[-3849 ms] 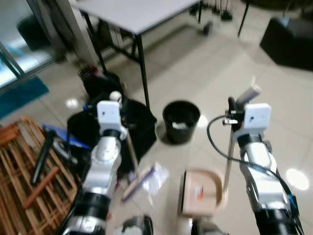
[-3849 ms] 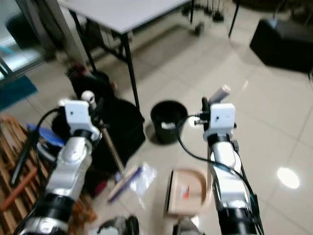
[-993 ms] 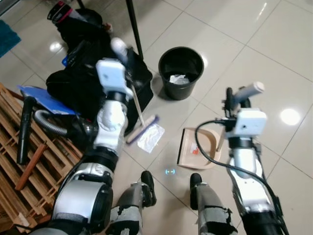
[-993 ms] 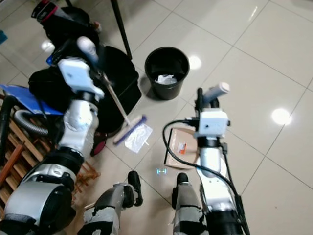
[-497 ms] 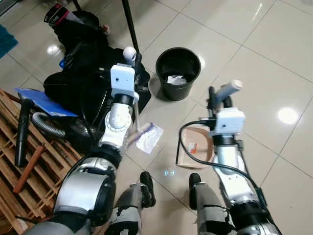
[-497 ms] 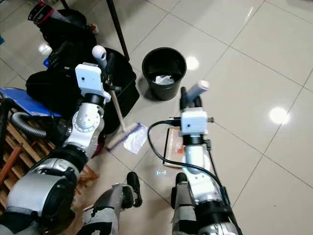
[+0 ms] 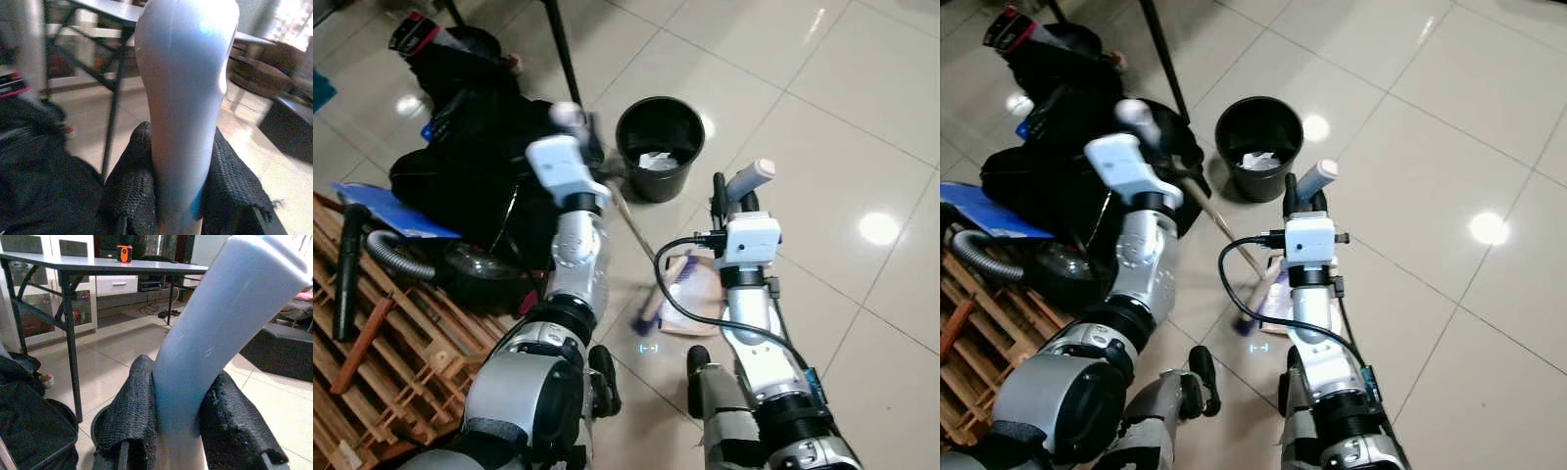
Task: Sweep floor
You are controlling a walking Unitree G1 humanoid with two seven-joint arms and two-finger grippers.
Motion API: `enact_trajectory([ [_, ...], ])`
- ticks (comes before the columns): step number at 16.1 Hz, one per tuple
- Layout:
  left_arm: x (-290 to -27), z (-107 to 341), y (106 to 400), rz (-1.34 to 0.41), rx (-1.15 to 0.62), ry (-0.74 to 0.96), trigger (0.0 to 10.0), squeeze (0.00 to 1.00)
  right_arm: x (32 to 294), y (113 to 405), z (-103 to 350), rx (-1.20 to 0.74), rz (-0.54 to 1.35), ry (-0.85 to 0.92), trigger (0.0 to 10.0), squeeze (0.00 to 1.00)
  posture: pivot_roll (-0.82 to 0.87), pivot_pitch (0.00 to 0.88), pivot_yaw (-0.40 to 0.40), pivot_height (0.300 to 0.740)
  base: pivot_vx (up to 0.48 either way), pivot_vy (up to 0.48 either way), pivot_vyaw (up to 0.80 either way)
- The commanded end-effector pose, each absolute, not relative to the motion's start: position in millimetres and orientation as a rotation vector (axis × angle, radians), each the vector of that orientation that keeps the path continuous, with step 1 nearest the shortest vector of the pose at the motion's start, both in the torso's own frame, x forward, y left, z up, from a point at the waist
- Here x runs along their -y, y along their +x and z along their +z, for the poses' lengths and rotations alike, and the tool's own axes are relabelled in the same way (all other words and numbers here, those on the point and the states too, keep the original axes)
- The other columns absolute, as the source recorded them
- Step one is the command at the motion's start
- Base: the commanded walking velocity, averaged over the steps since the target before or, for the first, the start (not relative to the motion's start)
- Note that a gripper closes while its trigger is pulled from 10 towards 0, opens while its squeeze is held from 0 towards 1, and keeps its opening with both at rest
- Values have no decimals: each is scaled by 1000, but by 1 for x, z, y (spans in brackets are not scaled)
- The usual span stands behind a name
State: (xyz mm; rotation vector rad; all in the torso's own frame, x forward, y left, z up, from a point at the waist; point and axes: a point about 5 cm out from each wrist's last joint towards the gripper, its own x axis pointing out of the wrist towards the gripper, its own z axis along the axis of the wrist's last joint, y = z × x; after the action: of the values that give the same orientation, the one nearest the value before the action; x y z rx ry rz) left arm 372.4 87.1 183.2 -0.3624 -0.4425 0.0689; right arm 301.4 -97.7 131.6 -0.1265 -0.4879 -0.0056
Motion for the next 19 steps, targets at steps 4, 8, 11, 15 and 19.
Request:
enact_trajectory([
  [4,-81,209,379,110,486,-489,10000,0,88,297,96,231,-47,73,10000,0,-31,370,106,740,0,0,0],
  [8,-95,227,390,9,511,-333,10000,0,110,296,107,263,-99,104,10000,0,-26,303,93,740,0,0,0],
  [11,-125,250,399,-118,524,-208,10000,0,143,293,115,278,-167,85,10000,0,-26,213,80,740,0,0,0],
  [15,-145,261,403,-181,466,-110,10000,0,160,295,126,288,-167,63,10000,0,-40,128,70,740,0,0,0],
  [19,-156,259,398,-276,401,36,10000,0,167,296,141,281,-121,59,10000,0,-46,67,76,740,0,0,0],
])
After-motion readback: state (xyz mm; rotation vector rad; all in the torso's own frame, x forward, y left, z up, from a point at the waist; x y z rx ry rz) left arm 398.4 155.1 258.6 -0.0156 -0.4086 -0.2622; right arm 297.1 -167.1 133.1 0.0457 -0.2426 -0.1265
